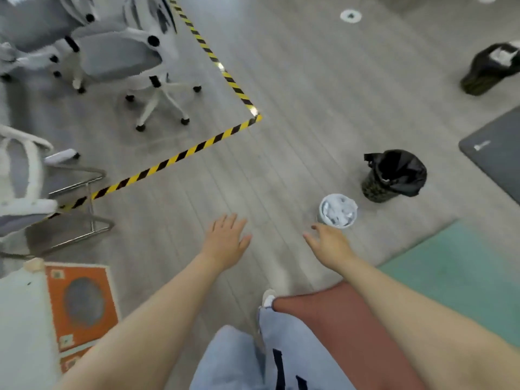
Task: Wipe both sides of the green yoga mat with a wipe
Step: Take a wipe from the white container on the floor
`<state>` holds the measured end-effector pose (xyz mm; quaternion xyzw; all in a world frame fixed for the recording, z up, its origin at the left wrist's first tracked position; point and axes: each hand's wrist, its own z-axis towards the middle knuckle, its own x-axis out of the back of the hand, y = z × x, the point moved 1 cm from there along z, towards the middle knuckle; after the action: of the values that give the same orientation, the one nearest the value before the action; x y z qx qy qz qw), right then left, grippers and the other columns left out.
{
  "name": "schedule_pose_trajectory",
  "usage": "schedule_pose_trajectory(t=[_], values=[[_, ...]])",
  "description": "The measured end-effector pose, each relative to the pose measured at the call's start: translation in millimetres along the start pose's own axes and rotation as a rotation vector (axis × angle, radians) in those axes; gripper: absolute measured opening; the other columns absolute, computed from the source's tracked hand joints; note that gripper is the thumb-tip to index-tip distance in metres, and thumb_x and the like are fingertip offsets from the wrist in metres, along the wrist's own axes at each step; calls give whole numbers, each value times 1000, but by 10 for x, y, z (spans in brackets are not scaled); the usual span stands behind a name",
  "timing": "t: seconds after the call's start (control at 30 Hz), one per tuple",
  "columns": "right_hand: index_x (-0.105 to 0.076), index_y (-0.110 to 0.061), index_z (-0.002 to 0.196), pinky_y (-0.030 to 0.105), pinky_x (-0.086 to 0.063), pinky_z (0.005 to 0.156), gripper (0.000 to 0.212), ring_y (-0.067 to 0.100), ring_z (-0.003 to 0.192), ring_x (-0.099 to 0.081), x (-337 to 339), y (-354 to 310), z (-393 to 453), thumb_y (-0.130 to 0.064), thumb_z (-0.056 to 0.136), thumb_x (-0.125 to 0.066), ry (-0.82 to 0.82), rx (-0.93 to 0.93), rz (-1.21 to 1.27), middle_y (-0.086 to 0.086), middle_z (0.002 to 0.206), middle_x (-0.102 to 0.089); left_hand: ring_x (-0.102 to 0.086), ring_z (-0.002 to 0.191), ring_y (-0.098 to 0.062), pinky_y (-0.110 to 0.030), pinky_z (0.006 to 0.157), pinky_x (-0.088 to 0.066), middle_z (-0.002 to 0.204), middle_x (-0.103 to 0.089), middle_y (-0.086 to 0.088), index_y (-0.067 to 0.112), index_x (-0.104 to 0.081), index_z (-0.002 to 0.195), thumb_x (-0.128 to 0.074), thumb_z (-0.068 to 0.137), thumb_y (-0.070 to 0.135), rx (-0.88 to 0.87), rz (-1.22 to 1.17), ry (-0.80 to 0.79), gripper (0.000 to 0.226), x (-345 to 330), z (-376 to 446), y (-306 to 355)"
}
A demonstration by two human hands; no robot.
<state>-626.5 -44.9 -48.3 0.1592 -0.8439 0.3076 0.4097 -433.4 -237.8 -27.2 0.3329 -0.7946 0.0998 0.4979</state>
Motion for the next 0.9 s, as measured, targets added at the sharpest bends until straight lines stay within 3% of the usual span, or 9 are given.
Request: schedule_pose_trajectory(t=[0.1, 0.23, 0.63, 0.9], values=[[-50, -15, 133, 40, -39, 101, 56, 29, 124, -48, 145, 443, 96, -54, 93, -42, 20, -123, 59, 9, 135, -54, -23, 146, -29, -38, 118, -16, 160, -28, -7, 22, -30, 153, -20, 96, 58, -97, 69, -55, 67, 90, 508, 356], [-50, -14, 132, 39, -38, 103, 53, 30, 123, -47, 268, 974, 209, -50, 95, -41, 50, -296, 143, 10, 133, -55, -26, 145, -24, -37, 117, -15, 158, -33, -3, 22, -34, 151, -35, 101, 41, -299, 160, -85, 53, 202, 1108, 910], [-49, -11, 130, 36, -38, 101, 46, 31, 122, -47, 468, 1816, 714, -43, 96, -44, 193, -731, 483, 16, 131, -53, -26, 145, -24, -34, 116, -18, 157, -33, -3, 21, -38, 149, -42, 99, 33, -622, 352, -283, 52, 344, 2853, 2007], [-45, -10, 132, 34, -34, 103, 41, 32, 125, -43, 291, 2203, 1553, -23, 93, -50, 191, -848, 578, 16, 134, -49, -27, 144, -23, -33, 115, -19, 156, -34, -2, 21, -37, 149, -44, 98, 32, -648, 406, -368, 53, 87, 4037, 2247]])
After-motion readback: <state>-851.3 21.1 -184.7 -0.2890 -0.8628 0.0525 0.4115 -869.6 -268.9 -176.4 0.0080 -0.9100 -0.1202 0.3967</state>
